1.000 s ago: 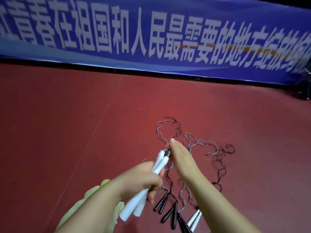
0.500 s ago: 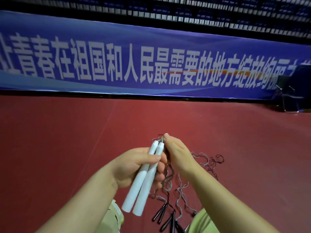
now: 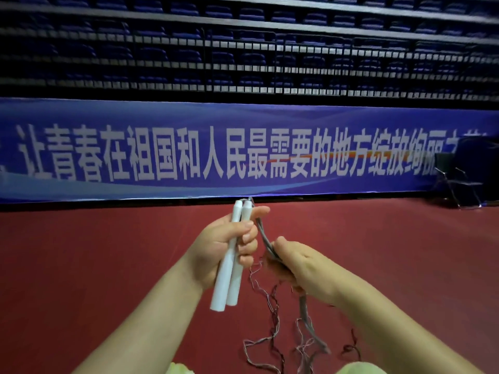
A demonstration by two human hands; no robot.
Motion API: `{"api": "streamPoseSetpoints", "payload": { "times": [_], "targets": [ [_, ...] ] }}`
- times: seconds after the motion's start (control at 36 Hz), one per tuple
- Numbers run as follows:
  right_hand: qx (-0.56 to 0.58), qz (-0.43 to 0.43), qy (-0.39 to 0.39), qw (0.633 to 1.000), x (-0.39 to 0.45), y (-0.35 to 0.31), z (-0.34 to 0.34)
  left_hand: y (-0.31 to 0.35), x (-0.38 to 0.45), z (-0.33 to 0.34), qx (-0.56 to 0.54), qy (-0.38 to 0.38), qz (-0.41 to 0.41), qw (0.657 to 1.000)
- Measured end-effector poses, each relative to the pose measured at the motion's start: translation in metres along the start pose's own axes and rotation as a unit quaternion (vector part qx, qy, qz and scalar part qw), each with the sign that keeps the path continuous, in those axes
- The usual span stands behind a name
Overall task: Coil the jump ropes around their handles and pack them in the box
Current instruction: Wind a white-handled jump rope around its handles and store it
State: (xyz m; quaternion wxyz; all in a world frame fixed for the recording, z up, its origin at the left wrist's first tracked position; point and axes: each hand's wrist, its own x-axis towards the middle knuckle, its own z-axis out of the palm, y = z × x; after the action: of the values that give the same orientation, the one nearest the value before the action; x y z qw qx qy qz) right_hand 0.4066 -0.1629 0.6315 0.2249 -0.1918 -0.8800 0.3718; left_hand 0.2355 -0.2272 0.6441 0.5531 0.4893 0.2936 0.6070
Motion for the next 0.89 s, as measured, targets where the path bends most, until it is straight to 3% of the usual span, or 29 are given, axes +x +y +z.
{"api": "streamPoseSetpoints", "payload": {
  "times": [0.08, 0.17, 0.22, 0.28, 0.39, 0.47, 0.56, 0.64, 0.75, 0.89],
  "targets": [
    [-0.123, 0.022, -0.027, 0.992, -0.016, -0.018, -0.009, -0.004, 0.002, 0.007, 0.188, 0.054, 0.005, 0.981],
    [-0.276, 0.022, -0.033, 0.960, -0.029, -0.028, -0.015, -0.006, 0.003, 0.007, 0.467, 0.105, 0.028, 0.878],
    [-0.318, -0.009, 0.011, 0.948, -0.034, -0.033, -0.022, -0.003, 0.000, 0.006, 0.570, 0.080, 0.006, 0.818],
    [-0.271, -0.058, 0.080, 0.958, -0.038, -0.040, -0.029, 0.001, -0.002, 0.008, 0.602, 0.049, -0.020, 0.796],
    [-0.138, -0.138, 0.178, 0.964, -0.039, -0.043, -0.039, 0.010, -0.005, 0.019, 0.617, 0.005, -0.038, 0.786],
    [-0.094, -0.155, 0.166, 0.969, -0.028, -0.047, -0.039, 0.007, -0.011, 0.033, 0.593, -0.063, -0.071, 0.800],
    [-0.073, -0.160, 0.097, 0.980, -0.017, -0.055, -0.037, -0.001, -0.016, 0.043, 0.529, -0.119, -0.094, 0.835],
    [-0.037, -0.129, 0.087, 0.987, -0.008, -0.053, -0.034, -0.001, -0.021, 0.044, 0.481, -0.117, -0.074, 0.866],
    [0.120, -0.041, 0.100, 0.987, -0.003, -0.034, -0.030, -0.002, -0.023, 0.031, 0.343, -0.103, -0.022, 0.933],
    [0.174, -0.010, 0.107, 0.979, -0.008, -0.021, -0.012, -0.015, -0.025, 0.023, 0.265, -0.080, 0.011, 0.961]
  ]
}}
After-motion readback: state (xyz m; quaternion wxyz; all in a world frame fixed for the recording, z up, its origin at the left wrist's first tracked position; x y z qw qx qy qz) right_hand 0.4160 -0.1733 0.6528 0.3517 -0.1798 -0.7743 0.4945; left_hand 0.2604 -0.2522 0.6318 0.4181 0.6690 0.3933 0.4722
